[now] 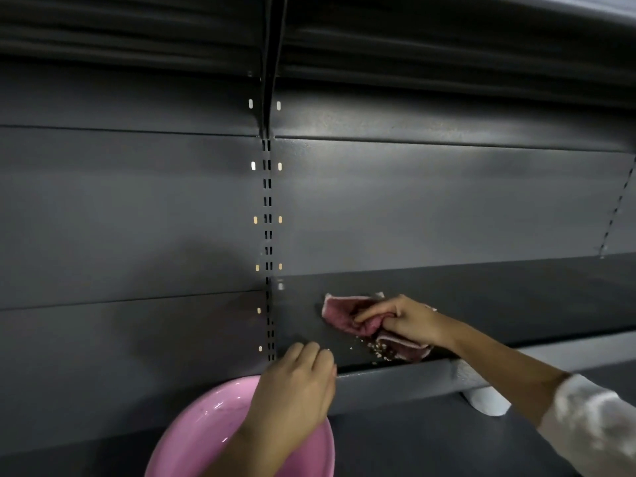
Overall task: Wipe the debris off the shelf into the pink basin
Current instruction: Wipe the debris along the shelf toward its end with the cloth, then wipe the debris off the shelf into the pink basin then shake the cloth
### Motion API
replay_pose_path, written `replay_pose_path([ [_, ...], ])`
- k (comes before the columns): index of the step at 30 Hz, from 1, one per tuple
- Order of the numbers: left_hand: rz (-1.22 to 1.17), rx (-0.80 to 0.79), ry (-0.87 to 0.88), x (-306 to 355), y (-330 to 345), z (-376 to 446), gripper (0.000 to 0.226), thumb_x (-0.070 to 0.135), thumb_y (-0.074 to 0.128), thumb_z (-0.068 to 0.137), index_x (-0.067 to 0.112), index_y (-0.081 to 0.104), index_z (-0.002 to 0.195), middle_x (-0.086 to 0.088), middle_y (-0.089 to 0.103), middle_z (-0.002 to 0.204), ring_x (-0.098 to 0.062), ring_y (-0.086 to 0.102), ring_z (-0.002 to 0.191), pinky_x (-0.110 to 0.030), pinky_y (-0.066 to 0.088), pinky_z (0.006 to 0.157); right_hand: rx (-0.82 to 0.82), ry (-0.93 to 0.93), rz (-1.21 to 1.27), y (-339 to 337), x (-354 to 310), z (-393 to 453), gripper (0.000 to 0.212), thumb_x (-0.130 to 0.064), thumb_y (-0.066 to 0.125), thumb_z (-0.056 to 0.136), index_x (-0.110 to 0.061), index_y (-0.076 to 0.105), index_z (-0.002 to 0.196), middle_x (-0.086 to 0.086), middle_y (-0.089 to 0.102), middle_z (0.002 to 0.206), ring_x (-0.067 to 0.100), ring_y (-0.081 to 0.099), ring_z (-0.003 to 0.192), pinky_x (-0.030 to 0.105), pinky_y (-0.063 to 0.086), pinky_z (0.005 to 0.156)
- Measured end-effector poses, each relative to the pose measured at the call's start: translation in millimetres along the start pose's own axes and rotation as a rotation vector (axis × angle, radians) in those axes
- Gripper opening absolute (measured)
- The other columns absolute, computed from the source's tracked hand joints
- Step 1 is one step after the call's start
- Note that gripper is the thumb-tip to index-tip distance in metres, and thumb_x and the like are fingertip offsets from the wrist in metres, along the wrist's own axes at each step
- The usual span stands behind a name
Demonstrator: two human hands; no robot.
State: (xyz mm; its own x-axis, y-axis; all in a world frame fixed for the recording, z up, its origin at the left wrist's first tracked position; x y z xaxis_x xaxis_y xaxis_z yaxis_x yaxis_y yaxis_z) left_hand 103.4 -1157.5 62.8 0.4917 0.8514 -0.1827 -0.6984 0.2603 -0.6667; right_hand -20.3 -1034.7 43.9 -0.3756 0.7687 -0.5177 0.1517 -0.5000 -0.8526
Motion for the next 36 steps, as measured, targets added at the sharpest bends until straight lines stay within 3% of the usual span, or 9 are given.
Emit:
replay_pose_path([
  [3, 0.011, 0.015, -0.003, 0.6, -1.1, -0.5, 0.027, 0.020, 0.042, 0.075, 0.018, 0.054, 0.050, 0.003, 0.053, 0.051, -0.015, 0.054, 0.046, -0.019, 0.044, 0.039, -0.025, -0.075, 0.054, -3.0, -14.3, -8.8, 0.047, 0.014, 0.039, 0.082, -0.013, 0.064, 0.112, 0.007, 0.066, 0.115, 0.022, 0.065, 0.099, 0.018, 0.051, 0.088],
  [9, 0.000, 0.030, -0.031, -1.2, -5.5, 0.7, 0.030, 0.021, 0.041, 0.077, 0.018, 0.054, 0.050, 0.004, 0.053, 0.050, -0.014, 0.054, 0.045, -0.018, 0.042, 0.039, 0.116, 0.078, -0.064, -70.0, 48.6, -32.5, 0.046, 0.009, 0.040, 0.087, -0.017, 0.056, 0.120, 0.004, 0.062, 0.119, 0.010, 0.057, 0.095, -0.008, 0.037, 0.069],
  [14, -0.014, 0.041, -0.051, -2.1, -7.3, 0.6, 0.030, 0.020, 0.040, 0.078, 0.018, 0.053, 0.050, 0.003, 0.052, 0.050, -0.014, 0.053, 0.045, -0.019, 0.041, 0.038, -0.020, 0.087, -0.120, -36.9, 60.7, -46.1, 0.059, 0.009, 0.038, 0.088, -0.020, 0.033, 0.138, -0.005, 0.023, 0.152, 0.012, 0.032, 0.135, 0.019, 0.024, 0.113],
  [16, -0.022, 0.041, -0.056, -2.2, -6.6, 0.5, 0.030, 0.019, 0.040, 0.077, 0.017, 0.053, 0.051, 0.002, 0.053, 0.050, -0.015, 0.054, 0.046, -0.019, 0.041, 0.038, -0.058, 0.031, -0.110, -21.8, 41.2, -42.5, 0.056, 0.011, 0.038, 0.087, -0.016, 0.036, 0.136, -0.009, 0.014, 0.150, 0.005, 0.024, 0.135, 0.002, 0.019, 0.105],
  [19, -0.055, 0.019, -0.067, -3.4, -4.3, 0.6, 0.029, 0.018, 0.040, 0.077, 0.016, 0.054, 0.051, 0.001, 0.054, 0.050, -0.017, 0.055, 0.046, -0.019, 0.043, 0.036, -0.095, -0.007, -0.098, -1.2, 12.0, -34.0, 0.052, 0.011, 0.039, 0.086, -0.012, 0.042, 0.132, -0.010, 0.026, 0.140, 0.002, 0.032, 0.123, -0.013, 0.019, 0.084],
  [25, -0.270, 0.091, -0.135, -19.0, -15.3, -8.5, 0.025, 0.014, 0.037, 0.079, 0.008, 0.053, 0.061, -0.005, 0.055, 0.061, -0.018, 0.051, 0.060, -0.026, 0.041, 0.054, -0.007, -0.070, -0.092, -4.3, -19.9, -27.1, 0.053, 0.015, 0.037, 0.082, -0.012, 0.053, 0.124, 0.008, 0.056, 0.131, 0.018, 0.053, 0.120, 0.018, 0.034, 0.102],
  [29, -0.347, 0.263, -0.160, -40.3, -26.5, -34.8, 0.012, 0.012, 0.039, 0.079, 0.009, 0.046, 0.088, -0.004, 0.048, 0.090, -0.016, 0.040, 0.076, -0.025, 0.035, 0.068, 0.210, 0.040, -0.104, -48.2, 12.3, -36.7, 0.048, 0.008, 0.041, 0.086, -0.017, 0.052, 0.126, 0.011, 0.064, 0.120, 0.017, 0.062, 0.103, 0.010, 0.038, 0.084],
  [32, -0.292, 0.306, -0.178, -56.4, -20.1, -59.6, 0.021, 0.011, 0.040, 0.075, 0.010, 0.045, 0.096, -0.004, 0.042, 0.100, -0.018, 0.042, 0.084, -0.027, 0.034, 0.072, 0.033, 0.114, -0.125, -24.6, 30.1, -41.5, 0.056, 0.000, 0.043, 0.090, -0.030, 0.032, 0.136, -0.001, 0.046, 0.136, 0.002, 0.058, 0.100, -0.001, 0.034, 0.085],
  [36, -0.132, 0.099, -0.302, -86.1, 26.3, -104.5, 0.020, 0.013, 0.048, 0.071, 0.010, 0.056, 0.089, -0.010, 0.063, 0.081, -0.019, 0.052, 0.075, -0.027, 0.036, 0.065, 0.040, 0.094, -0.136, -16.5, 23.2, -39.6, 0.055, 0.005, 0.047, 0.087, -0.012, 0.033, 0.137, 0.005, 0.019, 0.154, 0.021, 0.033, 0.136, 0.019, 0.022, 0.107],
])
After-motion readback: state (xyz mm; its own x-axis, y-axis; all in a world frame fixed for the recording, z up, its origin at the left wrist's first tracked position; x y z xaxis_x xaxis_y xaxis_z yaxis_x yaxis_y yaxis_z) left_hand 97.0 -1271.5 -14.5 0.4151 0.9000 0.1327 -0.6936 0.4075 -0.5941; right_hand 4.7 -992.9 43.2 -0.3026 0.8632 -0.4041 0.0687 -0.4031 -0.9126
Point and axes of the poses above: each hand's wrist, its own z-axis towards the middle knuckle, its own y-axis out of the palm, x = y × z, the point moved 10 cm from there along z, towards the middle knuckle
